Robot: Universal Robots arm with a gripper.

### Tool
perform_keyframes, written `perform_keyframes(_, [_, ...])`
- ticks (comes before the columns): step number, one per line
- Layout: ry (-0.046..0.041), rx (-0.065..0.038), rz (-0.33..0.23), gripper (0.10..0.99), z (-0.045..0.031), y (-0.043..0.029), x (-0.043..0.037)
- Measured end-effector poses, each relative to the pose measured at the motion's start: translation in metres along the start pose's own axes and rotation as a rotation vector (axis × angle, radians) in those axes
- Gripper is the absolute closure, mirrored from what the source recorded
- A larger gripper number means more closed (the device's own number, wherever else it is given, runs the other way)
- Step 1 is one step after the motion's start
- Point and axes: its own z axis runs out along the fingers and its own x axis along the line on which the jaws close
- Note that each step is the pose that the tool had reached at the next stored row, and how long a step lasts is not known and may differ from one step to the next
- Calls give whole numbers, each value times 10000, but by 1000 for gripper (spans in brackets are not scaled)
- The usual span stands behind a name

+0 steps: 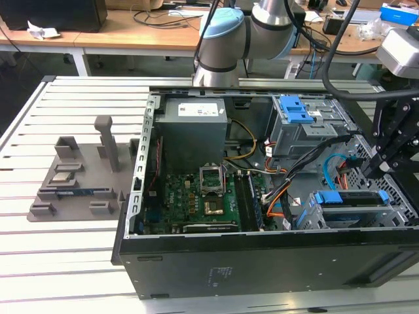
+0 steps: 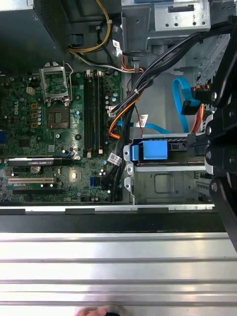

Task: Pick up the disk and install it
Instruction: 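Insert the first disk wire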

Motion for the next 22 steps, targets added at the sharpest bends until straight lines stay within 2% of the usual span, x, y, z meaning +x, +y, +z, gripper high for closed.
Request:
perform_keyframes(4, [3,0,0,980,-2,-39,-35])
perform_keyframes(9, [15,0,1,980,-7,-127,-82])
perform_keyframes(13, [29,1,3,980,-3,-148,-122])
perform_keyframes(16, [57,2,5,980,-1,-169,-191])
perform_keyframes(22, [86,3,7,980,4,-197,-277])
